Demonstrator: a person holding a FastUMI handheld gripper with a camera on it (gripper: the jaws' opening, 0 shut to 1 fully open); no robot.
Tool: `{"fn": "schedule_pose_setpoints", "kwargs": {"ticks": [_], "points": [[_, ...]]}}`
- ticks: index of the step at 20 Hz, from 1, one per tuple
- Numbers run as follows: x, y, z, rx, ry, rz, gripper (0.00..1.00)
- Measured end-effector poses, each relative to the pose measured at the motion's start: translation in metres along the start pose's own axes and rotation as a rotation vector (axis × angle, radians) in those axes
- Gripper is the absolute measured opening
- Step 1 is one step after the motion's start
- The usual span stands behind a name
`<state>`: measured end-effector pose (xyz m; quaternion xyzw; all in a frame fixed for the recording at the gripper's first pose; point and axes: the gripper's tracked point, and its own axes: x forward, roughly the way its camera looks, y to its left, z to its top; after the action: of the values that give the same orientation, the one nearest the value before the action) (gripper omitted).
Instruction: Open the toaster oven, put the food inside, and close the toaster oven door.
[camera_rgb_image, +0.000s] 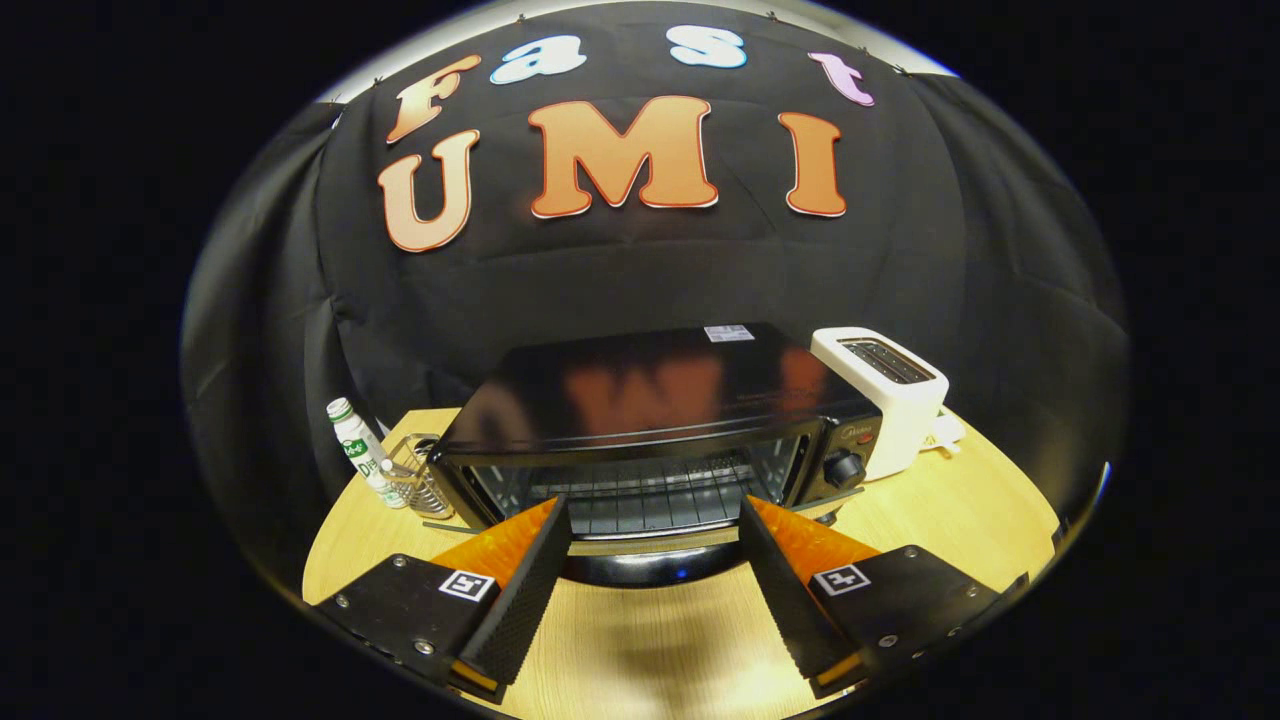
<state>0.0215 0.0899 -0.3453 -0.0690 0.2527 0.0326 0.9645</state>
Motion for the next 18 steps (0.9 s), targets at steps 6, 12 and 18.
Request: {"fn": "schedule_pose_setpoints", "kwargs": {"ticks": [6, 12, 18], "points": [[-0.018, -0.003, -0.025, 0.009, 0.021, 0.010, 1.00], [-0.034, -0.010, -0.065, -0.057, 0.077, 0.032, 0.99], [-0.040, -0.011, -0.110, -0.080, 0.152, 0.031, 0.98]]}}
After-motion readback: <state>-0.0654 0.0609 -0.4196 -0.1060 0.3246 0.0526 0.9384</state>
